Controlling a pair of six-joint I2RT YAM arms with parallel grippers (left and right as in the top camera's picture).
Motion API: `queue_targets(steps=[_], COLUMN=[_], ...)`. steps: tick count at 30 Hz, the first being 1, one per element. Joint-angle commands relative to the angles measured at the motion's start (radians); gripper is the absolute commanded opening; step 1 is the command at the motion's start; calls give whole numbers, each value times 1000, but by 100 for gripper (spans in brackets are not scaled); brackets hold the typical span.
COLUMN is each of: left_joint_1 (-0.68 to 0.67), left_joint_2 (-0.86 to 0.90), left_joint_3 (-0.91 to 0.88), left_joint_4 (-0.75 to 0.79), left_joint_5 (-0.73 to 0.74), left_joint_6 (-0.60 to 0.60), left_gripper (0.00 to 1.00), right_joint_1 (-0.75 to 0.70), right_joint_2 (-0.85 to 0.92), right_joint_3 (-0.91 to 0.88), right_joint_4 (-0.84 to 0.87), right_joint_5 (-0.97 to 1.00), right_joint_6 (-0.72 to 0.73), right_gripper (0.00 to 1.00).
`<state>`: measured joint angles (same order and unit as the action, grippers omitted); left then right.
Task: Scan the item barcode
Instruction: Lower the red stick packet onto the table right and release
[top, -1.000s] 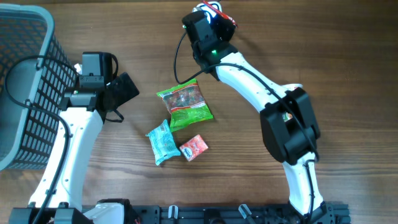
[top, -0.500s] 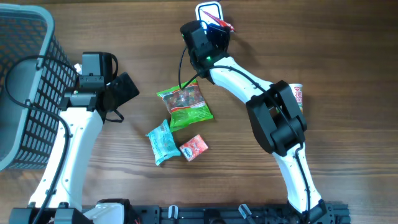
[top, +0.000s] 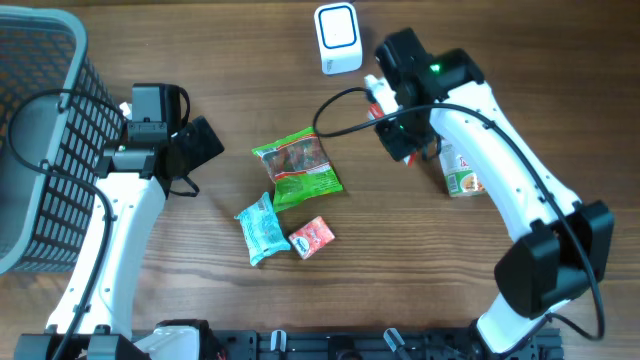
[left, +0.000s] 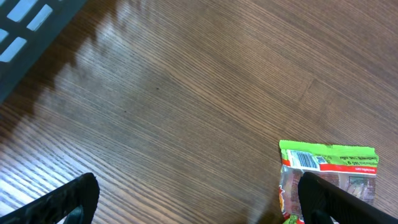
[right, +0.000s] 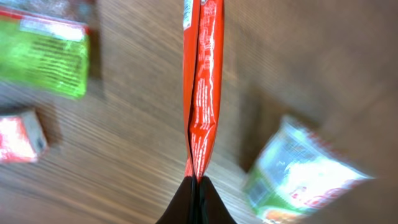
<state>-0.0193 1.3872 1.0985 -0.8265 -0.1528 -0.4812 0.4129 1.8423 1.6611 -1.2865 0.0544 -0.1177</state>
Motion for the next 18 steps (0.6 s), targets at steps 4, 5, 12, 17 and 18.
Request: queue_targets(steps=[4,5,12,17,18], left_joint_1=[4,4,4,4,4], left_joint_2=[-13,-13,-13,-13,-13], left_joint_3=[1,1,1,1,1], left_joint_4=[3,3,3,3,3], left_joint_5=[-9,-9,-10,-9,-9], left_joint_6=[-5,-5,-5,-5,-5], left_gripper=[100,100,100,100,100], right_joint_1=[-66,-66,-66,-57,-34], right_joint_2=[16,16,16,16,16], right_joint_3=[-299,-316,-320,-317,-323], right_joint_4=[118,135,163,295,344], right_joint_5=[-101,-98,5,-367,-446], right_joint_6=[208,209,221,223,222], right_gripper=[4,4,67,51,51])
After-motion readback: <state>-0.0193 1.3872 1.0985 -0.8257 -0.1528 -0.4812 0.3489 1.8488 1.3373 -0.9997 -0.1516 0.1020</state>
